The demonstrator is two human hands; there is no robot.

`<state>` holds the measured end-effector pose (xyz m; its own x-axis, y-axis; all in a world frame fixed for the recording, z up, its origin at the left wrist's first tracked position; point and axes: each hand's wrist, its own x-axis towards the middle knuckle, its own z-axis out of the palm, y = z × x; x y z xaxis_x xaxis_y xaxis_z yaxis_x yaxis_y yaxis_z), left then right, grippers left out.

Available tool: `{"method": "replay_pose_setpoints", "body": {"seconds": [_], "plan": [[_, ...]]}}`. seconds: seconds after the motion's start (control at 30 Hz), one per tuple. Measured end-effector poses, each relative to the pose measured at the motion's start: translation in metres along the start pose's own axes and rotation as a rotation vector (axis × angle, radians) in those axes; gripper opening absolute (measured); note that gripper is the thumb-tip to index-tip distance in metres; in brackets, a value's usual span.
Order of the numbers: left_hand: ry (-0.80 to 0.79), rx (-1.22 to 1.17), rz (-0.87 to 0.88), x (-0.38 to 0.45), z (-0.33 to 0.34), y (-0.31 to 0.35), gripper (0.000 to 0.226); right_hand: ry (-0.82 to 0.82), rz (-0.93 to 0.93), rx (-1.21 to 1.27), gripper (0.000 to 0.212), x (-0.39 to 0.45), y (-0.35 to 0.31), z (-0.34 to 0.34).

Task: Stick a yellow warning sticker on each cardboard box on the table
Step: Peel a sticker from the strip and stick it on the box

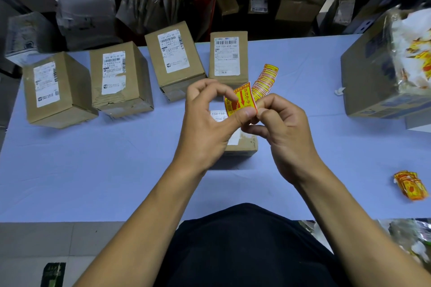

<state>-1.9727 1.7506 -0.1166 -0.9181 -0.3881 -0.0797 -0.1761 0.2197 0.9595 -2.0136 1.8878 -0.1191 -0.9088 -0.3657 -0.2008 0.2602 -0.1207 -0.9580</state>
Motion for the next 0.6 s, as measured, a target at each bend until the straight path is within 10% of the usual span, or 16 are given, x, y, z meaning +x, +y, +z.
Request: {"method": "replay_pose_setpoints", "body": {"seconds": [0.6], "plan": [[-0.106,-0.082,0.119,-0.004,0.003,0.003,0.006,-0.088,-0.120,-0.130,0.014,0.004,0.010,-0.014]]}}
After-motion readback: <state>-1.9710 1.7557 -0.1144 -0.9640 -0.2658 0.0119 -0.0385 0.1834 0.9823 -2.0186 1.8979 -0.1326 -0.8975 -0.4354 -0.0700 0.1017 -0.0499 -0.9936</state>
